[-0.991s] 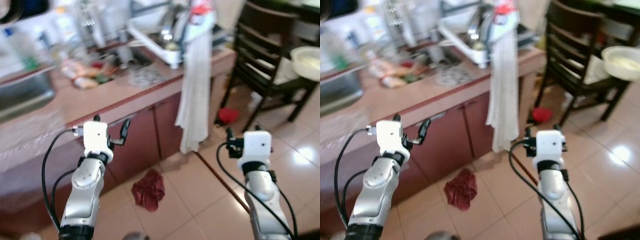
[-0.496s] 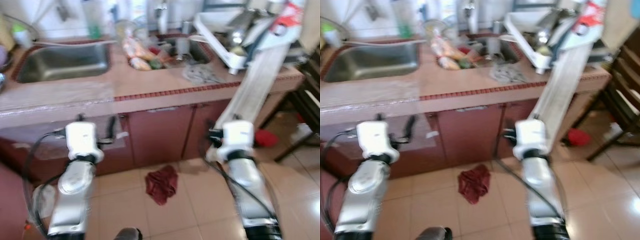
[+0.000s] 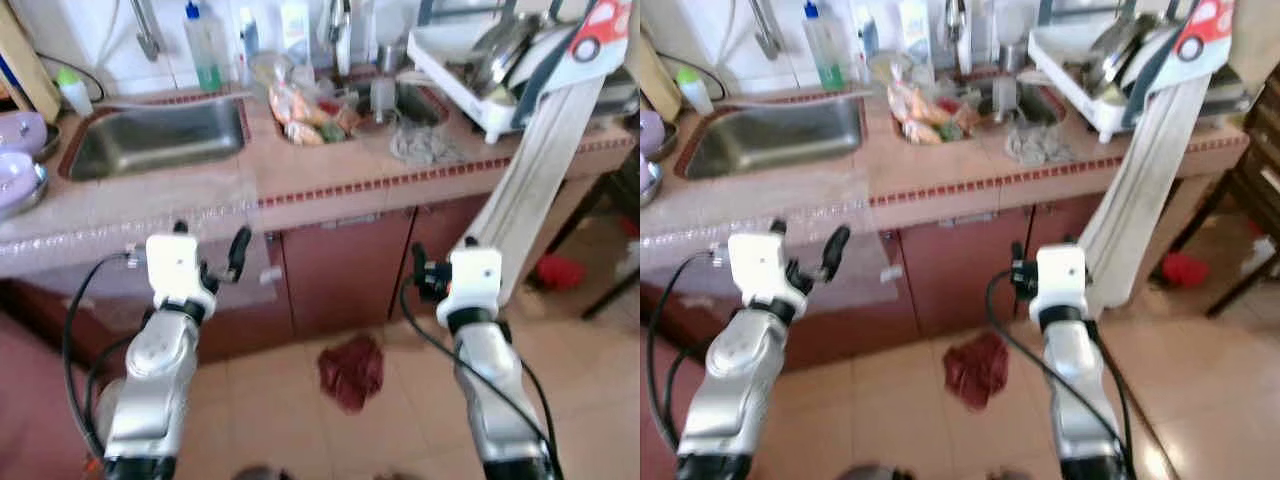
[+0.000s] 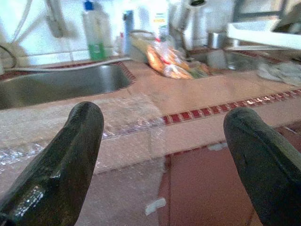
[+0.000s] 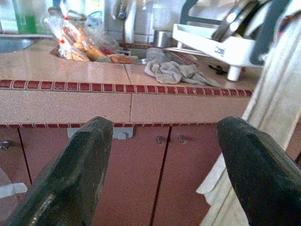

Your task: Kitchen organization

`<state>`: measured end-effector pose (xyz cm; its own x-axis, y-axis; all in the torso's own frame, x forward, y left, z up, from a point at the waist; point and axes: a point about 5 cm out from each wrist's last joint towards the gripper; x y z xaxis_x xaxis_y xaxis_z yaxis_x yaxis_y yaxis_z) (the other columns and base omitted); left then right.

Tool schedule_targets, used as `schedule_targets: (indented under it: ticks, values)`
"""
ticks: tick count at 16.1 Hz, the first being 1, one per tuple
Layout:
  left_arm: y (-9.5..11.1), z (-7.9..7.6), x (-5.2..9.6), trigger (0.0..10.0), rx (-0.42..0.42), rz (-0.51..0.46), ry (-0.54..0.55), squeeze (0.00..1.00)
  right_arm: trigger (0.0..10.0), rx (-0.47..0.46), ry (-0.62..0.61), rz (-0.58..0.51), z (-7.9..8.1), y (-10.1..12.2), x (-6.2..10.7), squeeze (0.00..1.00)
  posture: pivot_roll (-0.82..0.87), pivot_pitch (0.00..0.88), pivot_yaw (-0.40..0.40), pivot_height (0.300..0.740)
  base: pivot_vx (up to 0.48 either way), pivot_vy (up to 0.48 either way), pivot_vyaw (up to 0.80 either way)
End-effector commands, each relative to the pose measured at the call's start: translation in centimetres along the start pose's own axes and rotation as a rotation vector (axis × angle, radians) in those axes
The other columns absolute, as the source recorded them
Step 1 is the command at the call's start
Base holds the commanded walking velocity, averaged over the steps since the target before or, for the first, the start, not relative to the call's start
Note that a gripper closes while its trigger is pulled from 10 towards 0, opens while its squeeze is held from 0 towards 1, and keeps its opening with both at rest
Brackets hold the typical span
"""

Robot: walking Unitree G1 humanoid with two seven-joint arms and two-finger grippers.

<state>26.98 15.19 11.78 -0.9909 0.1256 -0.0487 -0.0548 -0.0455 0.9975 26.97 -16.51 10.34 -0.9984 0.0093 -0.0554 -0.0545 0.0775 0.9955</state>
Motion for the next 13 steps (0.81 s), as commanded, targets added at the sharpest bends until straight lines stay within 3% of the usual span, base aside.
schedule_targets:
  ticks: [1,2,6,9,13]
  values:
    - [0.22,0.57,0.00,10.0,-0.018,0.000,0.010,0.00,10.0,-0.026,0.014,-0.030,0.39,0.70,-0.05,0.00,-0.05,0.000,0.064,0.740,0.000,0.480,0.00]
    - [0.22,0.55,-0.07,10.0,-0.018,0.001,0.012,0.00,10.0,0.008,0.012,-0.029,0.40,0.67,0.04,0.00,-0.05,0.000,0.065,0.740,0.000,0.480,0.00]
    - [0.42,0.51,-0.22,10.0,-0.015,-0.001,0.010,0.00,10.0,-0.027,0.009,-0.014,0.12,0.51,0.13,0.00,-0.05,0.000,0.062,0.740,0.000,0.447,0.00]
    - [0.41,0.58,-0.06,10.0,-0.021,-0.002,0.025,0.00,10.0,-0.020,0.046,-0.031,0.43,0.77,-0.03,0.00,-0.04,0.000,0.051,0.740,0.000,0.000,0.00]
    - [0.45,0.60,0.04,10.0,-0.026,-0.006,0.031,0.00,10.0,-0.021,0.074,-0.043,0.90,0.99,-0.12,0.00,-0.04,0.000,0.042,0.740,0.000,0.000,0.74]
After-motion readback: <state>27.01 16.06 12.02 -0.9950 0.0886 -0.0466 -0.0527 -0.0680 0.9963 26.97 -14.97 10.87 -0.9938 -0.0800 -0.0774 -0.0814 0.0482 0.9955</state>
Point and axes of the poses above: a point about 5 cm out from each wrist's last joint towards the gripper, its own x axis pointing back from the gripper into the wrist, its own y axis along the axis of the wrist's last joint, z = x × y, and after that the axes turned 5 degrees about -x, right-handed
